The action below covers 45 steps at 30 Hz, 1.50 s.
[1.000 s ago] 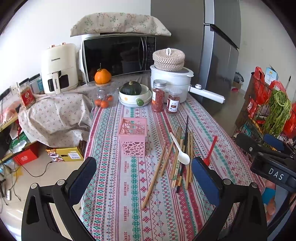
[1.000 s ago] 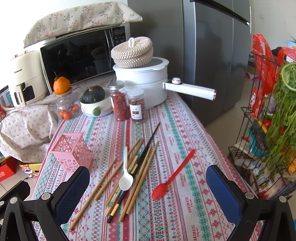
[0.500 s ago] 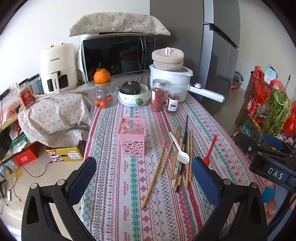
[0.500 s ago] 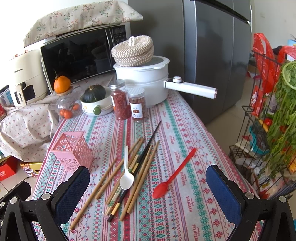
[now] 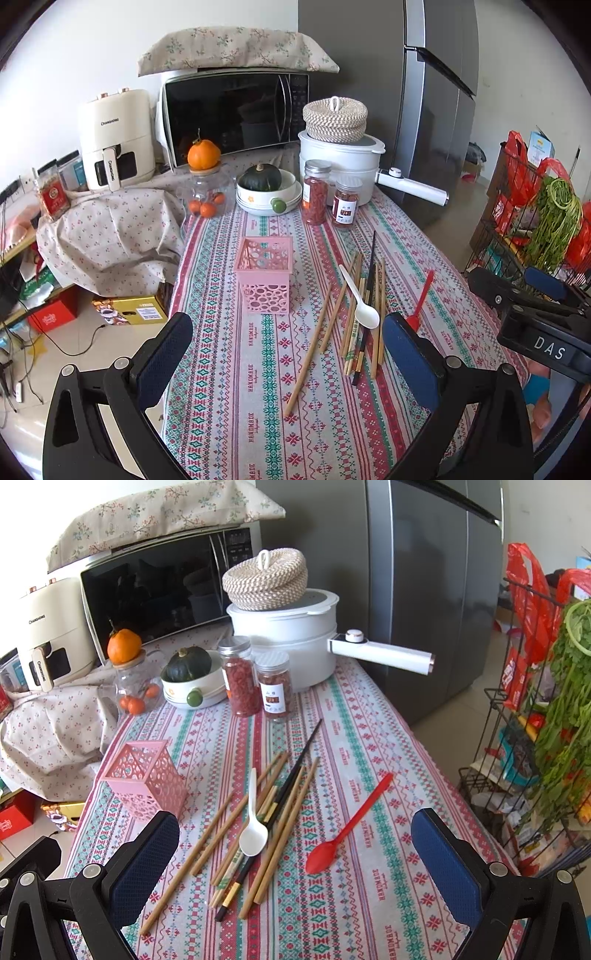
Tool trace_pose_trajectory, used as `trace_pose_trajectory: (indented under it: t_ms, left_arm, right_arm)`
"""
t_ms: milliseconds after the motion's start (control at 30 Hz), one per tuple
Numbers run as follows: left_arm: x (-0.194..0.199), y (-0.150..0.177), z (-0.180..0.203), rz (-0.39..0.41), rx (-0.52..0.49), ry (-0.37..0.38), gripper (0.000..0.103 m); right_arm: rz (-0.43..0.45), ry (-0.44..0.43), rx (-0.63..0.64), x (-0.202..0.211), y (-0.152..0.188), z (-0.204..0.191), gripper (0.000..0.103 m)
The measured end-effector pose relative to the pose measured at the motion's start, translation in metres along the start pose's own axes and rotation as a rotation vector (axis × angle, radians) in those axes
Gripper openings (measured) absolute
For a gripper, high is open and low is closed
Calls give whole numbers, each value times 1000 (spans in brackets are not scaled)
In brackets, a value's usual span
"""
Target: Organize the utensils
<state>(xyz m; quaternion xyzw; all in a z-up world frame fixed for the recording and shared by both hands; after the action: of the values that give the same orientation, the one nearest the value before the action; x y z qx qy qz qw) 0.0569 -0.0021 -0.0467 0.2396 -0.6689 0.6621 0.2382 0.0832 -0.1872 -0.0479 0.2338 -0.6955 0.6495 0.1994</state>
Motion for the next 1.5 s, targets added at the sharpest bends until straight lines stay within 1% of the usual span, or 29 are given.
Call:
trace_pose_trajectory:
  t_ms: [133,200,300,400,433,500,533,600,633,700,733,767,800,833,867,900,933,967,1000,1033,1100,1200,1267,1400,1467,1500]
  left_arm:
    - [-2,-5,0,0,-12,4,103]
    - [-5,-8,0,-3,-12,17,103]
    - [-12,-16,2,-19,-20,40,103]
    - [-25,-24,9,-68,-77,45,103]
    - [-30,-28,13,-82,-112,41,103]
    - [-41,-33,24,-120,-177,39,103]
    - [-47,-35,30,-144,-191,49,103]
    - [-61,-37,42,-188,-191,88,103]
    - [-70,-38,48,-212,-185,114,103]
    - [-90,-37,61,-271,-168,159,103]
    - [-102,-35,67,-302,-160,179,103]
    - [-114,-34,73,-329,-151,199,102]
    - [-126,-32,78,-355,-138,222,98]
    - [-139,-29,83,-388,-126,242,90]
    - [-152,-26,87,-423,-115,256,84]
    - [-166,-22,92,-457,-107,263,72]
    - [-180,-19,95,-487,-101,266,61]
    - [-194,-15,98,-514,-92,266,56]
    - [-206,-12,100,-538,-84,261,47]
    - [-218,-10,102,-557,-75,255,41]
    - [-239,-7,103,-586,-57,243,37]
    - [-267,-5,104,-619,-32,220,32]
    - [-282,-5,107,-634,-23,208,31]
    - [-302,-3,112,-667,-80,144,30]
    - [-309,0,114,-690,-92,129,23]
    - [-311,1,115,-697,-95,126,18]
  right_arm:
    - [-15,-19,-26,-2,-3,5,103]
    - [-40,-25,-45,-4,-6,10,103]
    - [-47,-49,-65,-7,-22,16,103]
    - [-83,-59,-83,-13,-36,21,103]
    - [-83,-34,-56,-18,-41,23,103]
    - [-124,-18,-57,-31,-48,28,103]
    - [-152,-20,-65,-40,-48,30,103]
    - [-217,-40,-100,-59,-44,38,103]
    - [-281,-44,-125,-68,-34,43,103]
    - [-334,-67,-177,-86,-19,54,103]
    - [-373,-79,-189,-96,-12,58,102]
    - [-407,-91,-188,-104,-6,61,98]
    - [-409,-105,-194,-110,-4,64,97]
    - [-413,-106,-204,-117,-2,69,97]
    - [-423,-107,-221,-123,0,74,96]
    - [-441,-118,-242,-129,3,79,94]
    - [-457,-136,-266,-137,5,83,92]
    - [-474,-147,-290,-144,8,87,90]
    - [-492,-148,-306,-150,12,92,88]
    - [-508,-139,-310,-156,15,95,88]
    - [-531,-112,-299,-165,21,103,87]
    - [-567,-111,-305,-175,28,110,87]
    - [-583,-116,-311,-181,32,111,87]
    - [-590,-95,-302,-188,35,120,87]
    - [-592,-92,-309,-191,37,124,87]
    - [-590,-102,-320,-195,37,124,87]
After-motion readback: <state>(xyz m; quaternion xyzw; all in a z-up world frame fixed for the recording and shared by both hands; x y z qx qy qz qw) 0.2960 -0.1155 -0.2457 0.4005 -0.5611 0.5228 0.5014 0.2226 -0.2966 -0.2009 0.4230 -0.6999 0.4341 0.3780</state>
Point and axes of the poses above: each gripper's, at about its wrist camera, not at the fingertips, and x roughly against the way its jaws point, z to its right, y to its underside, the point moved 9 cm from there along -x, roughly the way its jaws point, and after that the axes turned 2 degrees about -x, right-handed, at the moved point
